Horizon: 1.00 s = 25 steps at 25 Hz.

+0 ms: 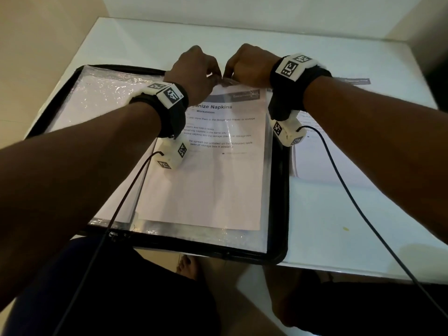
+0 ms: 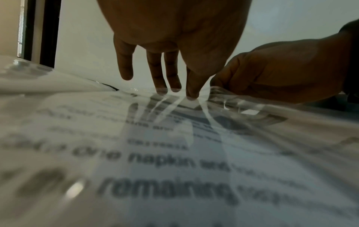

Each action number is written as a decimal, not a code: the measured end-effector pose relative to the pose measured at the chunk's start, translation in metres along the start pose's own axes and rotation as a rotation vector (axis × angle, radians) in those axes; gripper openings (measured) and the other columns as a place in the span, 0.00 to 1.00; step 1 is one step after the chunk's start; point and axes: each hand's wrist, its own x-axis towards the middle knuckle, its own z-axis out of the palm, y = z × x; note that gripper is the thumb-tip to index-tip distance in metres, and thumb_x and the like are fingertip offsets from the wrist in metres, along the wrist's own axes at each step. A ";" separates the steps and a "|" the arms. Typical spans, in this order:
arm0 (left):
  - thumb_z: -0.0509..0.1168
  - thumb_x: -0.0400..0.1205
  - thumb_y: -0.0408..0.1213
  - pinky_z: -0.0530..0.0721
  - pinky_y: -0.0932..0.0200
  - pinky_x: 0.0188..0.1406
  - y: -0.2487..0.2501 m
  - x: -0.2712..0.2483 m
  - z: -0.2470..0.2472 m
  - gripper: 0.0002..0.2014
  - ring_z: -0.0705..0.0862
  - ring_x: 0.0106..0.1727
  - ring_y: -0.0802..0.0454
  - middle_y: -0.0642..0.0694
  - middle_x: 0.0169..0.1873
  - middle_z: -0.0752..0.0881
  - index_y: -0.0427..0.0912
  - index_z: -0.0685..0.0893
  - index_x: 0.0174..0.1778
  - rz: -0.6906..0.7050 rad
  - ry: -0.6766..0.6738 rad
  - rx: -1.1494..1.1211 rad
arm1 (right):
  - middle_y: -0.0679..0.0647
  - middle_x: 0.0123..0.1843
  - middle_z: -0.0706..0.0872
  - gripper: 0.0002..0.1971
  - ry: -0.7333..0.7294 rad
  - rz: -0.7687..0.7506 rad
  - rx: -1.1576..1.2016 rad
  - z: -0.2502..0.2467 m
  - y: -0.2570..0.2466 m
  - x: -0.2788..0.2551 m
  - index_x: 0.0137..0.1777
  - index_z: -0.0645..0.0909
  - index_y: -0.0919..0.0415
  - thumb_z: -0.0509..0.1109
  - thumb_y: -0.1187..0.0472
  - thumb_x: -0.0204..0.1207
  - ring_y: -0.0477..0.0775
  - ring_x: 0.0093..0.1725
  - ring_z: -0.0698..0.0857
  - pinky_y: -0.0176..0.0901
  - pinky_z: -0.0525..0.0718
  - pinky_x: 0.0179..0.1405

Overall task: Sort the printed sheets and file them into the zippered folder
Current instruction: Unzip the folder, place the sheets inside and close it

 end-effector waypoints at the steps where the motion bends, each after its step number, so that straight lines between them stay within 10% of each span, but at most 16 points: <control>1: 0.69 0.87 0.47 0.84 0.41 0.62 0.001 0.000 0.002 0.11 0.84 0.61 0.40 0.39 0.64 0.79 0.48 0.92 0.58 0.004 0.000 0.002 | 0.62 0.56 0.89 0.16 -0.005 0.001 0.000 0.003 0.003 0.002 0.60 0.89 0.66 0.66 0.61 0.78 0.61 0.51 0.85 0.51 0.81 0.48; 7: 0.67 0.88 0.47 0.84 0.39 0.63 0.004 -0.002 0.007 0.11 0.82 0.64 0.39 0.38 0.66 0.78 0.48 0.91 0.58 0.010 0.022 0.029 | 0.52 0.38 0.79 0.17 -0.001 0.020 0.082 0.004 0.007 -0.014 0.65 0.86 0.67 0.61 0.65 0.82 0.50 0.37 0.77 0.38 0.75 0.35; 13: 0.65 0.89 0.44 0.81 0.49 0.58 -0.001 -0.007 -0.002 0.10 0.80 0.65 0.37 0.34 0.64 0.77 0.47 0.89 0.58 -0.012 0.091 -0.022 | 0.55 0.68 0.84 0.21 0.319 0.049 0.354 0.012 0.013 -0.043 0.71 0.84 0.55 0.60 0.66 0.82 0.50 0.67 0.81 0.31 0.72 0.59; 16: 0.61 0.90 0.41 0.77 0.49 0.58 -0.010 -0.011 -0.013 0.10 0.80 0.64 0.34 0.32 0.61 0.79 0.44 0.86 0.60 -0.091 0.144 -0.037 | 0.57 0.55 0.83 0.22 0.495 0.233 0.775 0.019 0.019 -0.066 0.69 0.80 0.70 0.63 0.53 0.85 0.53 0.52 0.80 0.45 0.81 0.57; 19: 0.58 0.90 0.40 0.74 0.51 0.56 -0.019 -0.015 -0.028 0.11 0.80 0.64 0.33 0.32 0.59 0.83 0.43 0.83 0.63 -0.141 0.187 -0.060 | 0.60 0.51 0.90 0.24 0.283 0.357 1.387 0.033 0.005 -0.114 0.67 0.80 0.68 0.61 0.45 0.89 0.54 0.43 0.90 0.46 0.89 0.42; 25: 0.60 0.90 0.47 0.77 0.55 0.50 -0.017 -0.063 -0.049 0.19 0.83 0.52 0.45 0.38 0.59 0.87 0.43 0.73 0.74 -0.373 0.065 -0.439 | 0.59 0.45 0.93 0.20 -0.023 0.327 1.447 0.075 -0.052 -0.164 0.51 0.88 0.61 0.65 0.44 0.87 0.55 0.41 0.90 0.48 0.91 0.45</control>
